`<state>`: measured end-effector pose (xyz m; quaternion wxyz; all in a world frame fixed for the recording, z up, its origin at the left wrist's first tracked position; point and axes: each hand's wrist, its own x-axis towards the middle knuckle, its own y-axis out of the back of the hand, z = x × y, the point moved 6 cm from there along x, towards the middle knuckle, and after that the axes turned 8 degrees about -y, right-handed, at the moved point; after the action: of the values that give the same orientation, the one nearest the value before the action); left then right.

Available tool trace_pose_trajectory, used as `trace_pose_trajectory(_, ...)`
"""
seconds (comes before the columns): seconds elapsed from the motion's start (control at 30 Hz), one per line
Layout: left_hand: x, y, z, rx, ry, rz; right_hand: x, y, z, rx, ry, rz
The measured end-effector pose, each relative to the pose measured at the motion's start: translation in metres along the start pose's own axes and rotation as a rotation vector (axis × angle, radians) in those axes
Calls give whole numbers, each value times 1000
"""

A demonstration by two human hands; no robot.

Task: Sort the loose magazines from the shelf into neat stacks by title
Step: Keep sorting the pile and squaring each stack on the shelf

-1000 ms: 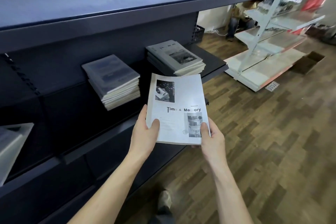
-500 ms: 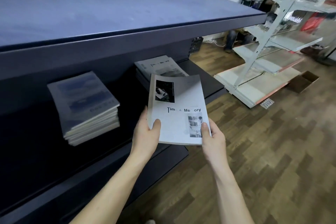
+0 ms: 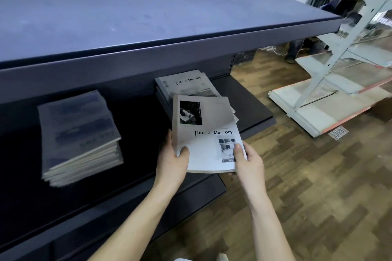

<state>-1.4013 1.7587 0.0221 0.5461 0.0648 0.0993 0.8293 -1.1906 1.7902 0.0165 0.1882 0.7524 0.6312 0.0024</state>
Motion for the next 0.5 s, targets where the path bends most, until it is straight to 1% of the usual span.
trace_pose_trajectory(0.07, -2, -11, -1, -7, 21, 27, 17, 7, -1, -27, 3, -28)
trace_pose_trajectory(0.17, -8, -34, 2, 7, -1, 79, 45, 18, -8, -96, 23, -118)
trace_pose_trajectory(0.3, -8, -58, 6, 51, -2, 94, 78, 25, -13, -126, 57, -205)
trace_pose_trajectory(0.43, -10, -70, 11, 211, 30, 125, 96, 29, -13, -107, 95, -284)
trace_pose_trajectory(0.5, -15, -75, 19, 288, 29, 110, 99, 32, -16, -119, 138, -342)
